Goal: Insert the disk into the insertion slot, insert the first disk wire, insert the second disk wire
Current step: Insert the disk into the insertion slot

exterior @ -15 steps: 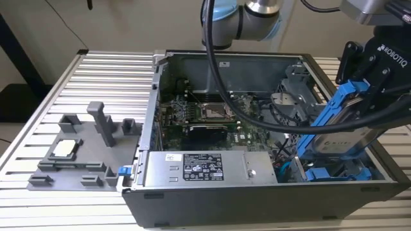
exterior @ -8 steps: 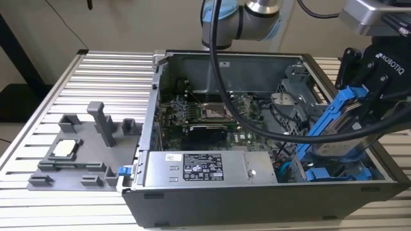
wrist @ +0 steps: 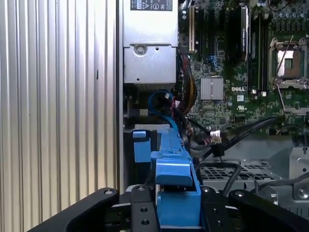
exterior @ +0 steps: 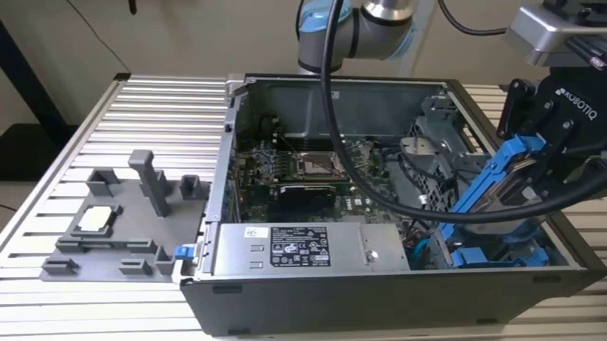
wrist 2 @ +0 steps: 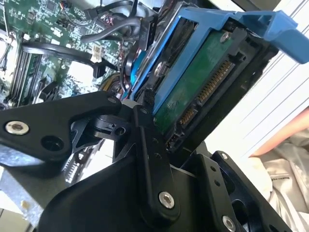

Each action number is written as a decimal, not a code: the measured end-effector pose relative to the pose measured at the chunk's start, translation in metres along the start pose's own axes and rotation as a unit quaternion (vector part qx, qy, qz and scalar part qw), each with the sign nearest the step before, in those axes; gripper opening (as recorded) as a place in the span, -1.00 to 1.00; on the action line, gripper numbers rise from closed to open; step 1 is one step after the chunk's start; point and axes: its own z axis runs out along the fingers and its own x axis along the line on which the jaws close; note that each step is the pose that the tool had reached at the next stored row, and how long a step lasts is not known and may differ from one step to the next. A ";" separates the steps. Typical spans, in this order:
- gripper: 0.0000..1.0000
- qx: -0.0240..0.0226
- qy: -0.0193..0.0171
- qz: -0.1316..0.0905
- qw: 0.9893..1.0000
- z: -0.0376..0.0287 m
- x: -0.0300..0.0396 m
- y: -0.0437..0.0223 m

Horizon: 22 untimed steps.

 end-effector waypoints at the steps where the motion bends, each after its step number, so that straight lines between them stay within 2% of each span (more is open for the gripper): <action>1: -0.35 0.000 0.000 0.000 1.000 0.0009 0.0000 -0.0009; 4: -0.35 0.000 0.000 -0.002 1.000 0.0041 0.0001 -0.0036; 7: -0.35 0.000 0.000 -0.002 1.000 0.0027 -0.0002 -0.0038; 8: -0.35 -0.001 -0.002 -0.002 1.000 0.0003 -0.0002 -0.0037; 11: -0.35 -0.001 0.000 -0.002 1.000 -0.0134 -0.0004 -0.0033; 13: -0.35 0.000 -0.001 -0.002 1.000 -0.0146 -0.0004 -0.0031; 15: -0.35 0.004 0.000 -0.002 1.000 -0.0149 -0.0005 -0.0017; 17: -0.35 0.014 -0.001 -0.002 1.000 -0.0146 -0.0003 0.0016; 19: -0.35 0.021 -0.001 -0.002 1.000 -0.0136 -0.0003 0.0048; 22: -0.35 0.026 -0.001 -0.002 1.000 -0.0105 -0.0002 0.0078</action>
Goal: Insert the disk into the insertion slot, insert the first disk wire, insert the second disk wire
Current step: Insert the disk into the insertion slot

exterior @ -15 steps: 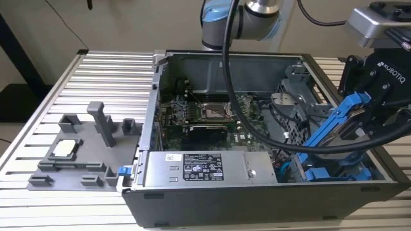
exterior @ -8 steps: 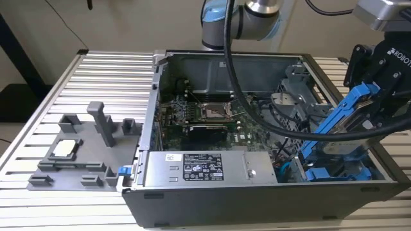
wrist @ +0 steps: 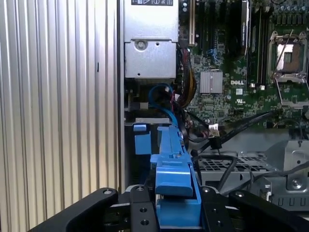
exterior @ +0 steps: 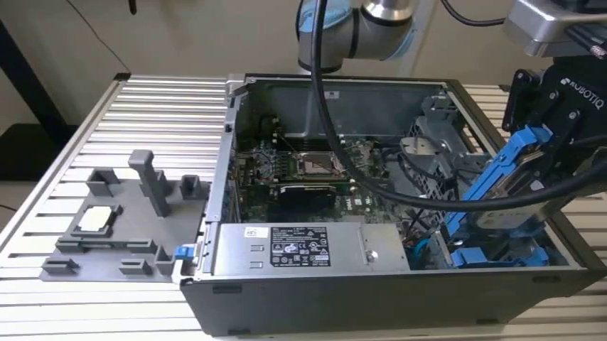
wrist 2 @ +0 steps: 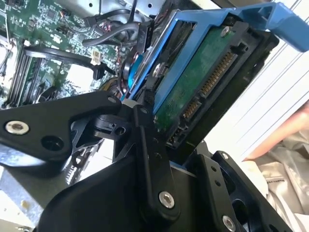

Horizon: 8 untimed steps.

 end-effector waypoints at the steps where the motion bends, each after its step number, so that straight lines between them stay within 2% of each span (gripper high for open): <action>1: -0.35 0.001 0.000 0.000 1.000 0.0009 0.0000 0.0002; 5: -0.35 0.005 0.000 0.000 1.000 0.0054 0.0001 0.0004; 8: -0.35 0.006 0.000 0.000 1.000 0.0088 0.0001 0.0013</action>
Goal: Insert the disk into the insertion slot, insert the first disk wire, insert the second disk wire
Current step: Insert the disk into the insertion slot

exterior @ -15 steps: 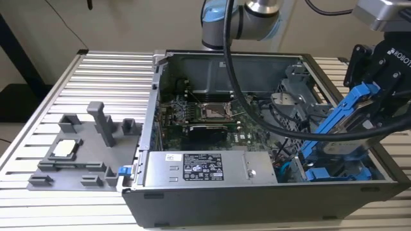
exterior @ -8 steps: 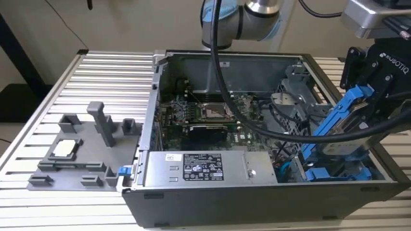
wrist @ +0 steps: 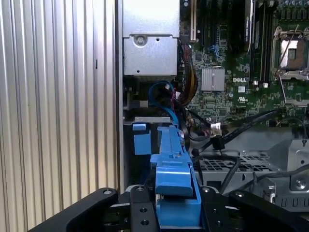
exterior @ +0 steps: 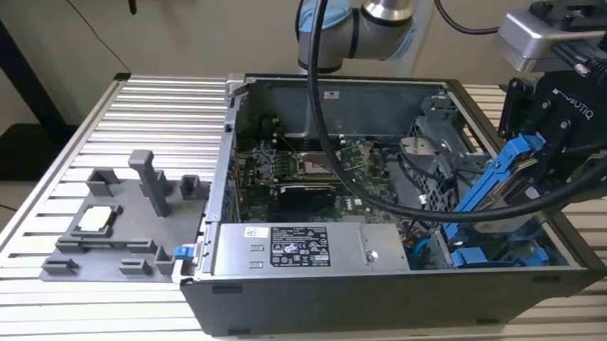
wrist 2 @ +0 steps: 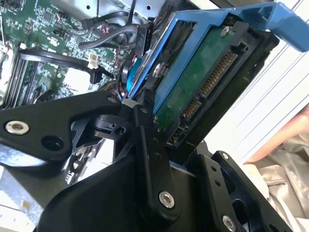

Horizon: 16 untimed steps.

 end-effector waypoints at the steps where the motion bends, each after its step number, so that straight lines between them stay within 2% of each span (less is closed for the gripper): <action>1: -0.35 0.000 0.000 0.000 1.000 0.0007 0.0000 0.0002; 8: -0.35 0.000 0.002 0.000 1.000 0.0036 0.0004 0.0005; 16: -0.35 0.000 0.004 0.000 1.000 0.0145 0.0006 0.0019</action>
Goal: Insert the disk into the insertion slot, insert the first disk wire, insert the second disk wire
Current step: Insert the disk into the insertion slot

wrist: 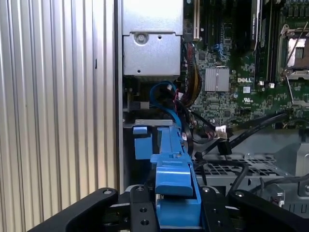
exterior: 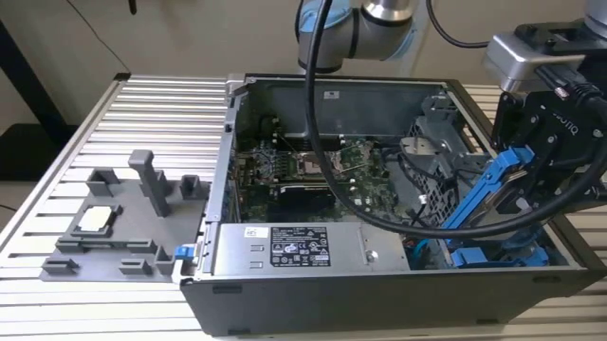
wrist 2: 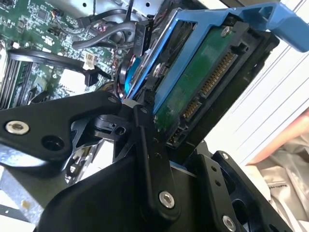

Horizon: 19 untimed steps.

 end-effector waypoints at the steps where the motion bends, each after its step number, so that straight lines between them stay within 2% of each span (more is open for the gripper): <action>1: -0.35 0.000 0.000 0.000 1.000 0.0019 0.0000 0.0001; 19: -0.35 0.000 0.000 0.000 1.000 0.0346 -0.0017 0.0012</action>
